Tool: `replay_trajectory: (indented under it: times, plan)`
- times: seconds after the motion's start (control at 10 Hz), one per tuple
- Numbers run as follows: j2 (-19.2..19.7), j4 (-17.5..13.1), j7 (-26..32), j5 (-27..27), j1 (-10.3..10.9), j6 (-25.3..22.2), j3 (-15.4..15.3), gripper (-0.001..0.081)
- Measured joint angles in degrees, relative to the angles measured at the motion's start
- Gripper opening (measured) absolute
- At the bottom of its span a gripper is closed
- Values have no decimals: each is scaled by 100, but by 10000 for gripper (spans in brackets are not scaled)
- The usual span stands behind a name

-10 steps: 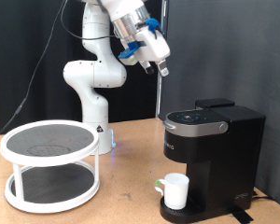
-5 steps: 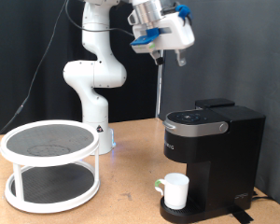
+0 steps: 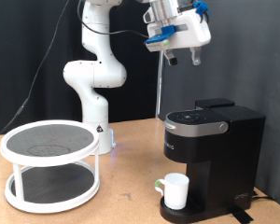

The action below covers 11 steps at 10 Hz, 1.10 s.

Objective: Make a cup of coffee with the keurig machine

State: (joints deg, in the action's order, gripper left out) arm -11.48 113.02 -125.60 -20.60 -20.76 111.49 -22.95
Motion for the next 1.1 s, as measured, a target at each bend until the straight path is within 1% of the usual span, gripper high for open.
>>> replay_trajectory:
  times: [0.2,0.4,0.8,0.9,1.0,1.1]
  plan:
    - [50,45,-59,61,1,151,-128,734]
    - [123,121,-61,64,1,206,-217,734]
    - [249,469,-48,126,1,555,-373,734]
    - [263,559,-30,127,1,630,-397,631]
    - [266,642,-15,127,1,693,-418,631]
    - [267,709,-1,127,1,765,-435,483]
